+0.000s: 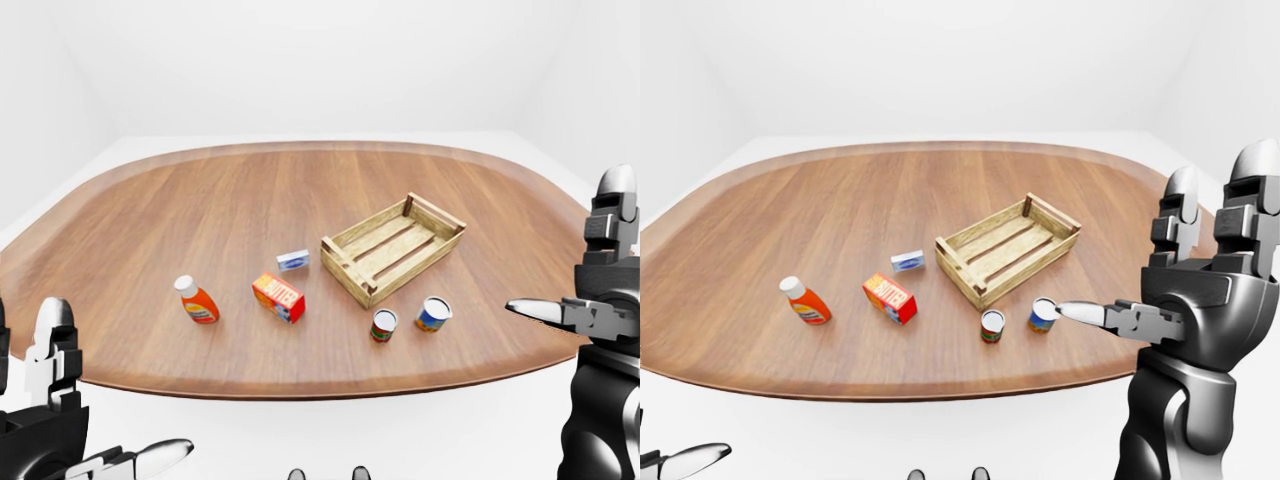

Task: Pick up the tomato sauce, and put it in the wooden tray.

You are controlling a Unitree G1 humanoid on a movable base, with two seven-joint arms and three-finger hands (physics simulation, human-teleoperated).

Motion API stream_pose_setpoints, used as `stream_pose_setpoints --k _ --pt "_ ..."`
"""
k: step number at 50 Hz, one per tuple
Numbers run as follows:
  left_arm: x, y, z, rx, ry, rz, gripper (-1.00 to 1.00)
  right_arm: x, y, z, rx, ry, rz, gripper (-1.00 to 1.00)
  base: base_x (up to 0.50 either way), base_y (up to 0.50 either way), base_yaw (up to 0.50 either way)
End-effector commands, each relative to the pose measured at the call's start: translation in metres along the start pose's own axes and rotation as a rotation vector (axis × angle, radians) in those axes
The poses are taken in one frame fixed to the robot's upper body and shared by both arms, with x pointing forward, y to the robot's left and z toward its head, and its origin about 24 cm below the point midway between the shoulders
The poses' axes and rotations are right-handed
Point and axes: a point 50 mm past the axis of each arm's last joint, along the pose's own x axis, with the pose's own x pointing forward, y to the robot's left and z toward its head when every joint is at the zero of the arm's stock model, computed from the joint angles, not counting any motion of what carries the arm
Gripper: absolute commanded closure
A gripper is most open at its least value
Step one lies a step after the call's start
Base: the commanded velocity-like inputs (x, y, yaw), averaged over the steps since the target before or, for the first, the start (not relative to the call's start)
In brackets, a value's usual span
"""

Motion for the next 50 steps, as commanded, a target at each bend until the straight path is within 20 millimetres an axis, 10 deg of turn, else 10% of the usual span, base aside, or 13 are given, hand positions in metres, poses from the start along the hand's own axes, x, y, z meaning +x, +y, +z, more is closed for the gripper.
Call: stream_pose_setpoints --k 1,50 --pt "-0.001 0.000 0.001 -0.001 0.001 -0.003 -1.00 0.001 -0.001 0.002 0.005 -0.009 0.004 -1.00 0.50 0.10 0.00" --pt "0.001 0.005 0.005 0.016 -0.047 0.016 -1.00 -0.013 0.019 -0.021 -0.099 0.120 0.119 -1.00 0.46 0.07 0.00"
